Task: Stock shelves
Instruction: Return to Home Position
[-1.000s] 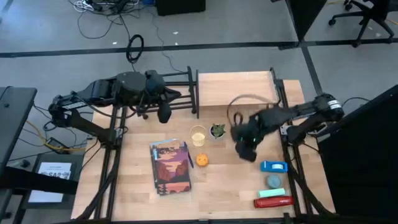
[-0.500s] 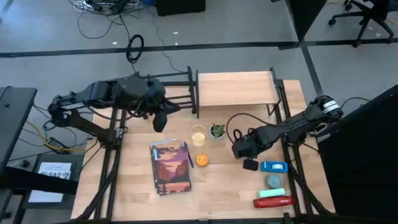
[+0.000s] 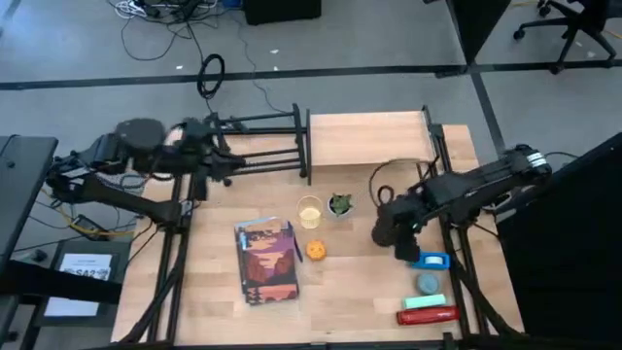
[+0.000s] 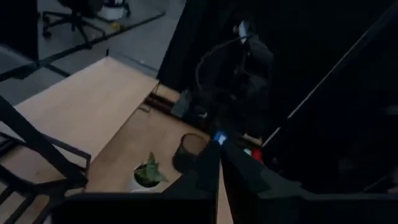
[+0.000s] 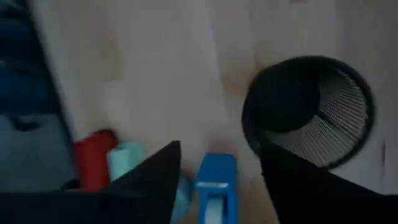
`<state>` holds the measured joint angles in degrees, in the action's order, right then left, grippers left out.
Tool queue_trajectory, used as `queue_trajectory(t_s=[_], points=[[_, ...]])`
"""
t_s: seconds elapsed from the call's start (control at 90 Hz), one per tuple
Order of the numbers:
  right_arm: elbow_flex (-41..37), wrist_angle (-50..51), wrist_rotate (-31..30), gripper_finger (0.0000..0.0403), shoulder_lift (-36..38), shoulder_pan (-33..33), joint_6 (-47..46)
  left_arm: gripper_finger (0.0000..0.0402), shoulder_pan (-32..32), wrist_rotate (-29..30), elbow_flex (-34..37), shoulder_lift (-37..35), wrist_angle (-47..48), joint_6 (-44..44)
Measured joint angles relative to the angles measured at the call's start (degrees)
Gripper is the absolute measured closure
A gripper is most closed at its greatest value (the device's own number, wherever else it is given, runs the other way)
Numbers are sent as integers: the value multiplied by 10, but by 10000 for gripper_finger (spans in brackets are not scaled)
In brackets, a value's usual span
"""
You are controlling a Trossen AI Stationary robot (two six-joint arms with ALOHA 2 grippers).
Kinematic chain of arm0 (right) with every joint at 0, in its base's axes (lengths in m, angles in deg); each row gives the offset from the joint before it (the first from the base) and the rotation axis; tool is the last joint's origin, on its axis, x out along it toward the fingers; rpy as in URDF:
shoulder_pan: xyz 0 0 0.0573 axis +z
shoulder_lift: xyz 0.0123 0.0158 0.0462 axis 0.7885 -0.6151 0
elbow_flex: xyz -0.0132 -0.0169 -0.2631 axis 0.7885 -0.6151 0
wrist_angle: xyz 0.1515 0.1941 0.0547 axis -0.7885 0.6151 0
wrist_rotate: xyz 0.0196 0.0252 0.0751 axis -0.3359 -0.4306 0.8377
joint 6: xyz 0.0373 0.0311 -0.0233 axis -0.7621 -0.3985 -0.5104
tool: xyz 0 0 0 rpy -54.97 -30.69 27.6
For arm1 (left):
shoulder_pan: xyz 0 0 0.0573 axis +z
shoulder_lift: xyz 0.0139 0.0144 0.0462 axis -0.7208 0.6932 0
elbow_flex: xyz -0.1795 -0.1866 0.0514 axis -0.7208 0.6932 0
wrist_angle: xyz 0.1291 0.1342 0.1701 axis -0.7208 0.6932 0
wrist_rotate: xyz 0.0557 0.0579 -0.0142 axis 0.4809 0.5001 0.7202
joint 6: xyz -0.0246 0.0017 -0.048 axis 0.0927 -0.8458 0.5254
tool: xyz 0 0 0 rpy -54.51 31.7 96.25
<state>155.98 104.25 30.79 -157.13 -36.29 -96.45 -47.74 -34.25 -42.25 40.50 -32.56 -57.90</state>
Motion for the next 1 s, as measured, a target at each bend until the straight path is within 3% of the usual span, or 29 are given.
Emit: queue_trajectory(t_s=[0.111, 0.244, 0.522, 0.667, 1.0], points=[[49, 20, 54, 178, 54, -46, -8, 402, 5, 0, 7, -33, 0, 2], [88, 19, 46, 180, 122, -108, -19, 402, 17, 2, 7, -60, 1, -11], [55, 17, 45, 223, 277, -272, 0, 402, 40, 34, 32, -136, 4, -34], [-4, -25, 53, 249, 358, -344, 15, 402, 43, 39, 131, -198, -31, 7], [-206, -297, 102, 298, 483, -402, -17, 402, 43, 30, 441, -352, -318, 60]])
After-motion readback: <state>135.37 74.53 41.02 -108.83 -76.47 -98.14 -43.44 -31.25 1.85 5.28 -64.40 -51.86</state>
